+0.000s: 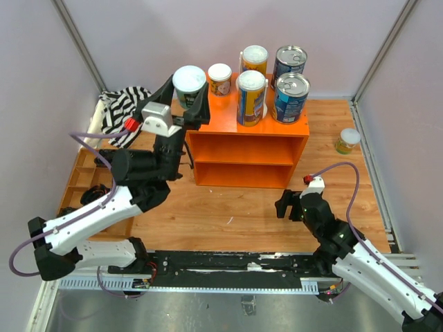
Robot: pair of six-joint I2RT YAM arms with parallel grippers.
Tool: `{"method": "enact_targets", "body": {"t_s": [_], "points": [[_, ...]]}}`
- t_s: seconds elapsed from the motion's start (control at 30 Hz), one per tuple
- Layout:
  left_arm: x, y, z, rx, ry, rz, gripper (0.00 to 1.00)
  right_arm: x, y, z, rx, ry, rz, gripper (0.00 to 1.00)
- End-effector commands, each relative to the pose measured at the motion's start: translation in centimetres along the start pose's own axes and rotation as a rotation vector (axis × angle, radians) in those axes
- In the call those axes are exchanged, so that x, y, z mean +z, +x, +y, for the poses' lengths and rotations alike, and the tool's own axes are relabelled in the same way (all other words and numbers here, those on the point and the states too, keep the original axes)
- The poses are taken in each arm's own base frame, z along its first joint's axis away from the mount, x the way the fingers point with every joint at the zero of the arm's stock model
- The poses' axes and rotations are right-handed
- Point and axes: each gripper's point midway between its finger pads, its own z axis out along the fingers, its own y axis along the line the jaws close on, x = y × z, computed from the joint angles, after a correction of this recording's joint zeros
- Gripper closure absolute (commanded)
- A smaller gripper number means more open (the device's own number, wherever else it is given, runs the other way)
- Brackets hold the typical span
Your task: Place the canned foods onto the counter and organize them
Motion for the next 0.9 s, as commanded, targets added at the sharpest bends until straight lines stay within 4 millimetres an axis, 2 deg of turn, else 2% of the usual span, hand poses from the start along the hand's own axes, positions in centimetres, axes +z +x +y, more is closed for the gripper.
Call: {"method": "enact_targets", "body": {"t_s": [0.0,0.2,0.33,0.5,0.87], "points": [[3.2,-0.3,-1.9,-0.108,0.153,-0.075,0.97,-0.4,-2.4,0.5,-0.005,0.003,-0.070,0.16],[6.7,1.6,-1.0,-0.170,0.273,-0.091,0.97,0.2,-3.1,0.8,-0.023,0.012,-0.083,0.16],[8.2,3.1,-0.3,-0.215,0.348,-0.080,0.97,0.7,-3.4,1.2,-0.033,0.011,-0.084,0.16],[9.0,4.6,0.9,-0.278,0.401,-0.086,0.96,1.3,-3.6,1.6,-0.047,0.006,-0.088,0.16],[10.5,6.6,1.3,-0.295,0.469,-0.127,0.96,1.8,-4.1,1.9,-0.059,0.003,-0.096,0.16]]}}
